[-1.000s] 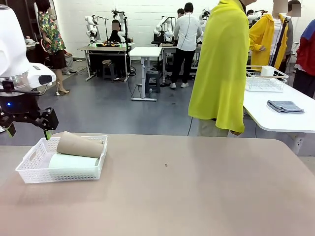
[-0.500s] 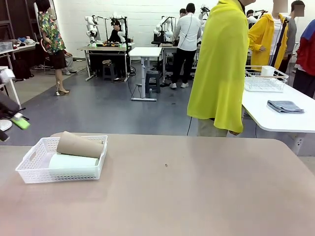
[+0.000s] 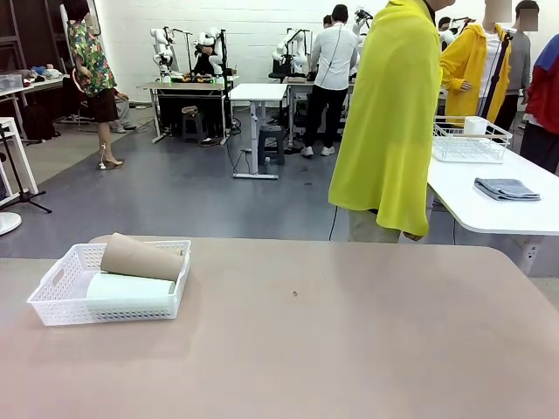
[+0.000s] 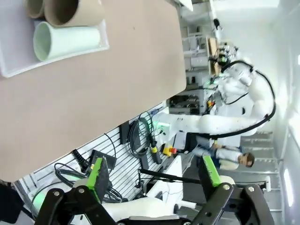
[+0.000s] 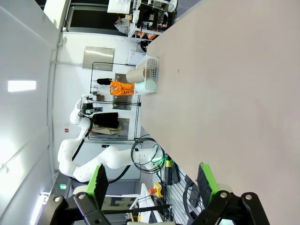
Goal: Clean and organize the cups into the basket.
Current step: Move the Organizing basket back to the left side of the table.
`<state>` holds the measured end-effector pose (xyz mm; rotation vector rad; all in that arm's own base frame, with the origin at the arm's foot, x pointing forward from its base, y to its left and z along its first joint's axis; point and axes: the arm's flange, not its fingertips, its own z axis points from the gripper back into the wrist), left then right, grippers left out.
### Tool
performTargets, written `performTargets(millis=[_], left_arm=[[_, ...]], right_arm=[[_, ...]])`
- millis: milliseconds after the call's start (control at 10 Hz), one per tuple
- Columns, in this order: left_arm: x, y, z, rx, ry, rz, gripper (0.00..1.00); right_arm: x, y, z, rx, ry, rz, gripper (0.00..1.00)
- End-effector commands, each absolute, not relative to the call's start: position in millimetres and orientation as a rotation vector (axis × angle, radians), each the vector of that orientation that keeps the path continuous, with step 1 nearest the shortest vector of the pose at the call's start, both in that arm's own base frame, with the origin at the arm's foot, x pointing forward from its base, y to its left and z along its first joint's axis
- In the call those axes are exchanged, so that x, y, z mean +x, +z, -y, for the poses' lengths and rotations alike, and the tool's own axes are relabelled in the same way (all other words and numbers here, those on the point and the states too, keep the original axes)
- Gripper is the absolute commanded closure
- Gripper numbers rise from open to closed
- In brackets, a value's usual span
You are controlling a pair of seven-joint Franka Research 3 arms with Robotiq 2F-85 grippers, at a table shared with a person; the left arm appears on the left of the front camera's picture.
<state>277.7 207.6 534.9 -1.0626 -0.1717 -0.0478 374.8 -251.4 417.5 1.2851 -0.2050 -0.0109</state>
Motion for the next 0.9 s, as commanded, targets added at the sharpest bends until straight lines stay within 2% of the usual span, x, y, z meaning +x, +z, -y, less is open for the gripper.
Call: performTargets(millis=[0, 400, 500, 800], left_arm=[[285.8, 528.9, -253.0, -1.121, 0.034, 0.201, 0.00], [278.7, 503.6, -302.2, -1.213, 0.160, 0.217, 0.00], [272.9, 508.0, -288.7, -1.136, 0.140, 0.197, 0.00], [272.9, 508.0, -288.7, -1.136, 0.140, 0.197, 0.00]], right_arm=[[372.3, 418.1, 248.6, 1.274, -0.008, 0.203, 0.00], [372.3, 418.1, 248.6, 1.274, -0.008, 0.203, 0.00], [372.3, 418.1, 248.6, 1.274, -0.008, 0.203, 0.00], [372.3, 418.1, 248.6, 1.274, -0.008, 0.203, 0.00]])
